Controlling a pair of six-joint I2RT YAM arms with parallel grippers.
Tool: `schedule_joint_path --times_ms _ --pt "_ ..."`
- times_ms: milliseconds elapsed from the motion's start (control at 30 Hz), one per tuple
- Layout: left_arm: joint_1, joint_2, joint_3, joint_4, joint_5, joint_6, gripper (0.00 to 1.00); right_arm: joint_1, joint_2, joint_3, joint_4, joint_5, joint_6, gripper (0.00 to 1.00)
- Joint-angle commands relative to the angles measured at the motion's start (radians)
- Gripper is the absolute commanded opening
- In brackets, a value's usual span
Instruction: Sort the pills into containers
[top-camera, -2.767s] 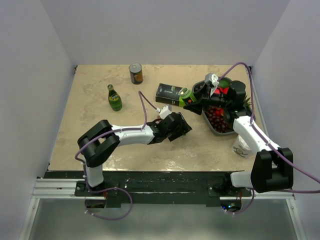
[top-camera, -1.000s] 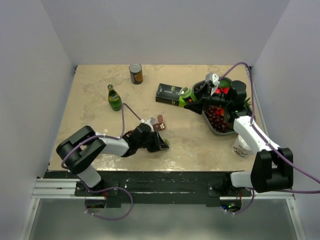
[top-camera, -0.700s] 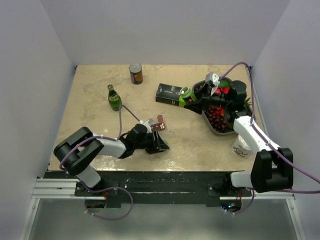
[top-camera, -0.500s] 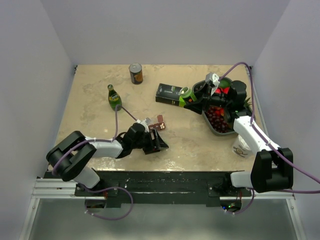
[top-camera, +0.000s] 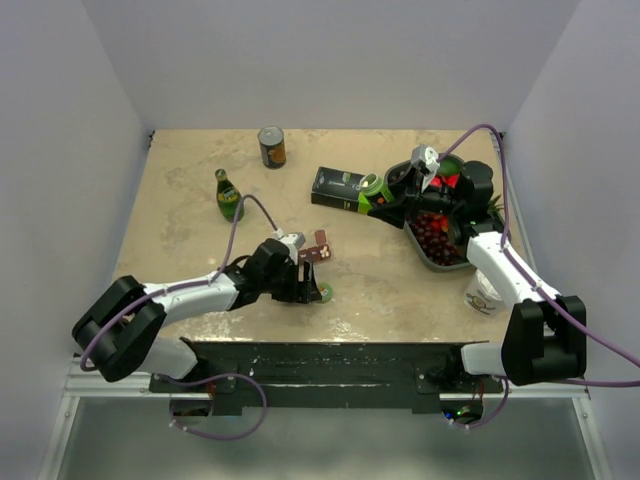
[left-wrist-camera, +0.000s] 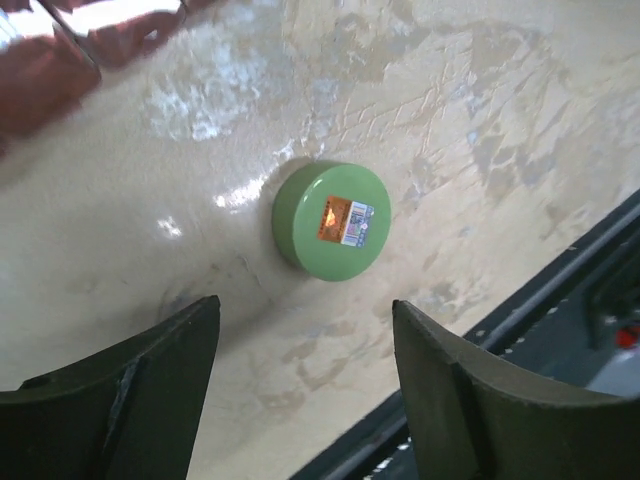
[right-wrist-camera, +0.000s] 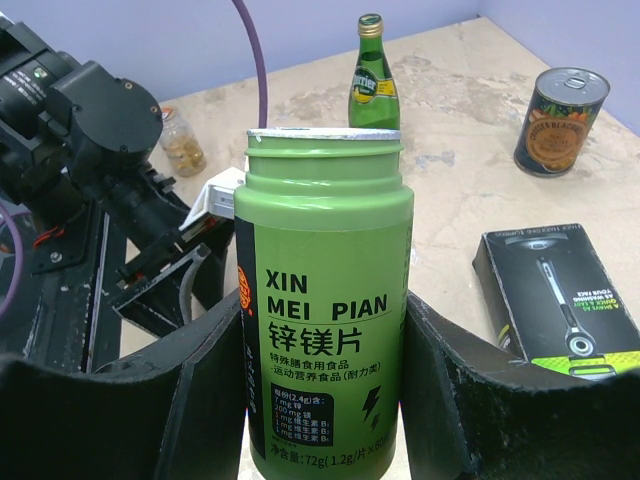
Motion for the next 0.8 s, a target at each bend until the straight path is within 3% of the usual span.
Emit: schedule_joint_path --times_ms 0,167,433,767 --pt "-0.008 0.027 0.138 -0.09 -0.124 0.305 0.75 -0.005 -0.03 0.002 0.05 -0.011 0.01 0.02" --pt "-0.071 0.128 0.254 -0.161 -0.158 0.388 0.82 -0.005 -0.025 0.0 0.05 -0.009 0.007 0.02" --pt "-0.168 0.225 0.343 -0.214 -0.247 0.457 0.81 -0.005 -0.022 0.002 0.042 -0.008 0.0 0.02" --pt "-0.212 0.295 0.406 -0.279 -0.336 0.457 0.64 -0.003 -0.022 0.0 0.042 -0.006 -0.003 0.02"
